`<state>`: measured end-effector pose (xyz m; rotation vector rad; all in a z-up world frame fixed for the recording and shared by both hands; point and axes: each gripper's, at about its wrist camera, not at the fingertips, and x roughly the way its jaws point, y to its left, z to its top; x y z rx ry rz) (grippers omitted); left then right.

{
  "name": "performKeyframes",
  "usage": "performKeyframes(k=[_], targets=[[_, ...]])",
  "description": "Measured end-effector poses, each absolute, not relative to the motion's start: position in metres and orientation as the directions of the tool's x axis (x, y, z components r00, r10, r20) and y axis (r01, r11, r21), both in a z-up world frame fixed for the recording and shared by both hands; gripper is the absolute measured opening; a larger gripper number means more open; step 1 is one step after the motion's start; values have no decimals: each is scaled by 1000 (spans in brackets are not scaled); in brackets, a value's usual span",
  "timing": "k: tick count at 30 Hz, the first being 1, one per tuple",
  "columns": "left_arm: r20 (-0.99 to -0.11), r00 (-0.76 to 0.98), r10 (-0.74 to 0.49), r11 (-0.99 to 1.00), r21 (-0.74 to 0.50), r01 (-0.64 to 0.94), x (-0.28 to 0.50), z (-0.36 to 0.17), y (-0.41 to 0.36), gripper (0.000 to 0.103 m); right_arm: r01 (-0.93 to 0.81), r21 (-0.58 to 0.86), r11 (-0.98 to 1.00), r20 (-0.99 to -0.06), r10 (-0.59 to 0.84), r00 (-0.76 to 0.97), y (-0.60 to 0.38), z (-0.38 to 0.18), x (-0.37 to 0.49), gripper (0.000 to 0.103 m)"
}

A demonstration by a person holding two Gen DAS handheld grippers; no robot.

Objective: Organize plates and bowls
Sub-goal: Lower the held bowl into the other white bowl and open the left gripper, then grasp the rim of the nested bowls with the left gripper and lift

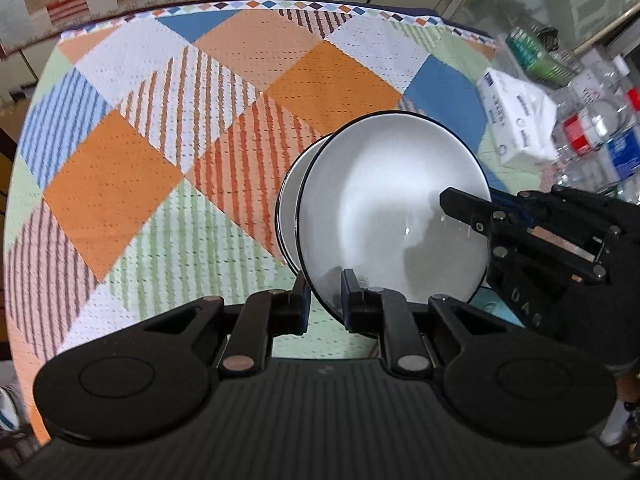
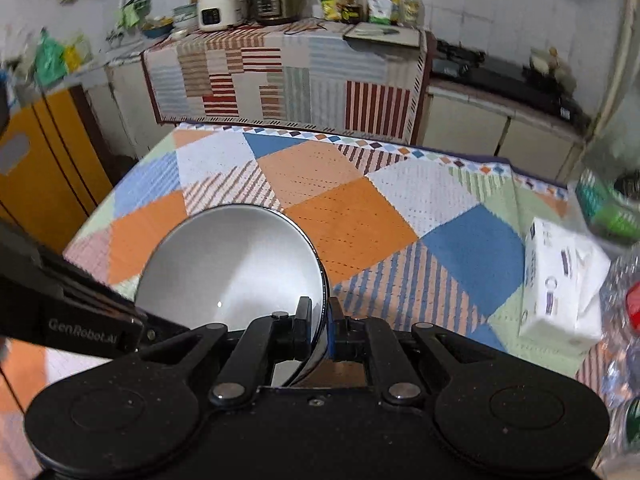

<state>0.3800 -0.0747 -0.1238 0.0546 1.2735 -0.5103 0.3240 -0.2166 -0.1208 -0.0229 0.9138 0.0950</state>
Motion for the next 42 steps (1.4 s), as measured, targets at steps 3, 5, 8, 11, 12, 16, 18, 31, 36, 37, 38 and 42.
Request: performKeyframes(k=[3,5,8,11,12,16,18,31,36,37,38,42], targets=[[-925,199,-323,891,-227,392,380,-129,-77,14,-111,-23,994,-788,51,614,-213,-127,324,10],[-926,200,-321,893,-224,391,381,-131,-78,14,-116,-35,993,-786,44,616,-212,-130,325,10],[-923,218,-317,888,-208,411,380,-129,-81,19,-124,-76,989,-788,17,615,-208,-133,325,11],[-925,245,-290,885,-162,437,378,-129,-85,19,-124,-112,986,-804,-17,594,-201,-136,328,13],[-925,251,-286,884,-154,442,378,-128,-86,20,-125,-117,985,-808,-22,589,-199,-137,329,13],[-923,269,-276,883,-133,449,378,-128,-87,20,-124,-146,982,-811,-47,584,-195,-142,331,14],[-922,276,-270,884,-124,450,378,-128,-86,20,-125,-165,978,-808,-61,585,-192,-144,331,15],[-860,322,-395,882,-259,393,384,-121,-59,48,-51,47,998,-718,70,692,-223,-134,310,20],[-830,353,-433,883,-310,353,387,-120,-41,50,-11,194,981,-660,139,738,-248,-127,289,38],[-824,359,-439,882,-321,345,387,-121,-37,51,-10,219,976,-654,155,741,-252,-126,285,41],[-820,362,-444,882,-329,337,388,-122,-35,52,-13,240,971,-649,170,741,-256,-126,281,42],[-804,368,-468,876,-368,311,392,-128,-26,54,-62,253,966,-655,218,724,-262,-129,270,57]])
